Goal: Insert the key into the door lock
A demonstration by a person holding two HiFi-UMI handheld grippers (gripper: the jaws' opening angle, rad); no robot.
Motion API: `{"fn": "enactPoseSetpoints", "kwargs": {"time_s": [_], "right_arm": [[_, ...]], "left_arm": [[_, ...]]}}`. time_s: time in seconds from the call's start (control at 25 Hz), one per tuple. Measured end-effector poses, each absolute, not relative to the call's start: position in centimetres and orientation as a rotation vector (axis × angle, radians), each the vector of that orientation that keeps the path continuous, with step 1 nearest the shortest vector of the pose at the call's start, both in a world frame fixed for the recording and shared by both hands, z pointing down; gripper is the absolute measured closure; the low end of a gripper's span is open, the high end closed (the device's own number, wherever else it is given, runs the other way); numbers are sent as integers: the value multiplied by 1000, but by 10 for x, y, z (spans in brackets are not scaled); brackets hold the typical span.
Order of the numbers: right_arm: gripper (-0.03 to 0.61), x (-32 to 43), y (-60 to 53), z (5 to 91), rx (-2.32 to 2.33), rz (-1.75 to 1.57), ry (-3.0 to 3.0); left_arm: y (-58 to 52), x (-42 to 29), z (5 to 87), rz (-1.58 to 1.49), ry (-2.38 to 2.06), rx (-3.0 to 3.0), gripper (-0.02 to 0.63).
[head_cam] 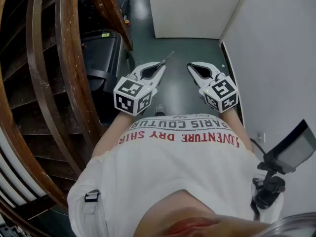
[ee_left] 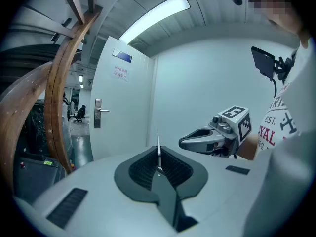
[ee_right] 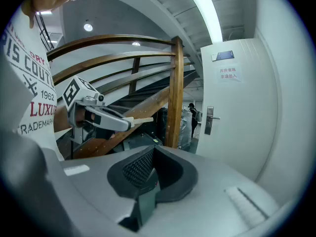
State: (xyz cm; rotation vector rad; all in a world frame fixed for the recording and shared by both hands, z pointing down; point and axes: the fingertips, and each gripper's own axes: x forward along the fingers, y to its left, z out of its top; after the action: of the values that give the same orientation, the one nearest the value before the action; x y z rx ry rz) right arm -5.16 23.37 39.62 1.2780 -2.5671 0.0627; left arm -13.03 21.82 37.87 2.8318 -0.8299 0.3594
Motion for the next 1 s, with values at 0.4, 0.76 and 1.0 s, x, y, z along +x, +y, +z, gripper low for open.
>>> {"fn": "enactPoseSetpoints", "kwargs": {"time_s": [0.4,0.76,1.0], "right_arm": [[577,-56,238,389,1264,95,-2596],[577,-65,240,381,1260,79,-2609],[577,-59,243,377,1309,86,-2650]], "left_arm": [[221,-133,375,336,-820,2815,591],[226,-137,373,328,-809,2819,591],[233,-132,374,340,-795,2830,591]]}}
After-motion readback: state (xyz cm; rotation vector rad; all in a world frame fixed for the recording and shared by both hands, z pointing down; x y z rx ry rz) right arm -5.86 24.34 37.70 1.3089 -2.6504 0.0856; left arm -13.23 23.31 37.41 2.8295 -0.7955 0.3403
